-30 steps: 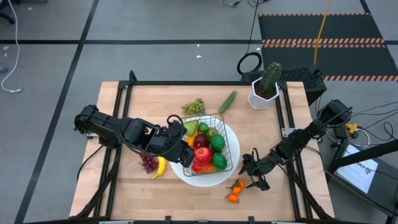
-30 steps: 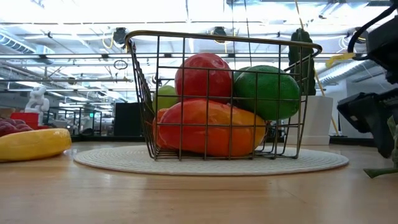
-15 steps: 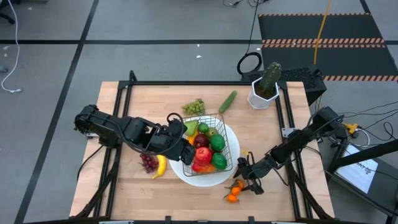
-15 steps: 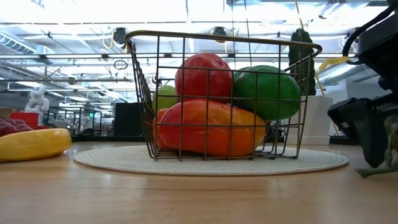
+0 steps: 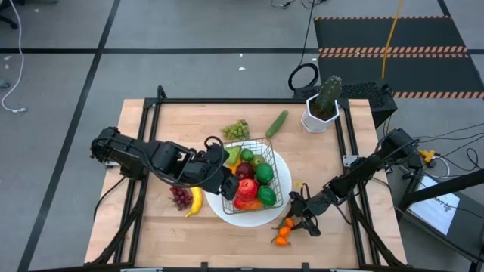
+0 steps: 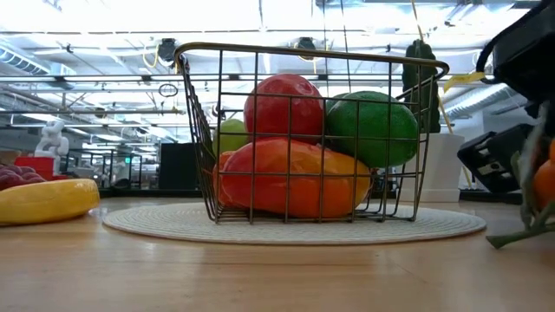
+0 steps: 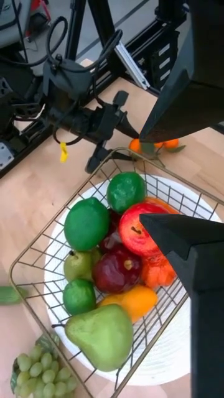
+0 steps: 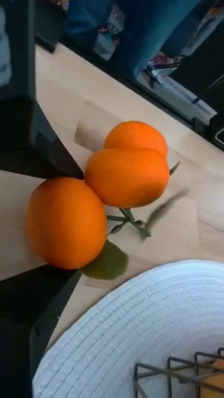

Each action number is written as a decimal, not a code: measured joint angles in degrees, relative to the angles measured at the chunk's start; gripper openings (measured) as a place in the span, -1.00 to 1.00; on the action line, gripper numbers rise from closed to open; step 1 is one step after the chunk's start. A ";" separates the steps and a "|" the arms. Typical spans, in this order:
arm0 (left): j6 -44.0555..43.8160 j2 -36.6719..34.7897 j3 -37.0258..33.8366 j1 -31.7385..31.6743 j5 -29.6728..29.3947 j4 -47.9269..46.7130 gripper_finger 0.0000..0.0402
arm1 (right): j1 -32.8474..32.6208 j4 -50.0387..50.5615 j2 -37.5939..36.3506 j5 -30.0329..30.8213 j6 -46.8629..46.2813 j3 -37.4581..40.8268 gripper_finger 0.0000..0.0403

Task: Build produce basket
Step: Put the oranges into the black wire basket

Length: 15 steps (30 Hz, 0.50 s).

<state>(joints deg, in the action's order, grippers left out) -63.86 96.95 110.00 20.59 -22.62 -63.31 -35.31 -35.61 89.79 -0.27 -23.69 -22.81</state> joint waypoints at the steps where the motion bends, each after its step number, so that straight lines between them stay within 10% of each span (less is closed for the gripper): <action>1: 0.31 0.00 0.00 -0.12 0.01 0.02 -0.03 | 0.00 0.12 -0.25 0.00 -0.38 0.00 -0.01; 15: 0.72 0.00 0.00 -0.71 0.01 0.09 -0.03 | -0.02 -6.84 -0.54 -3.08 -9.27 0.02 0.00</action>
<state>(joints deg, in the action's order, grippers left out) -63.14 96.95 110.00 19.88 -22.61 -63.22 -35.33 -42.44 89.25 -3.36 -32.96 -22.79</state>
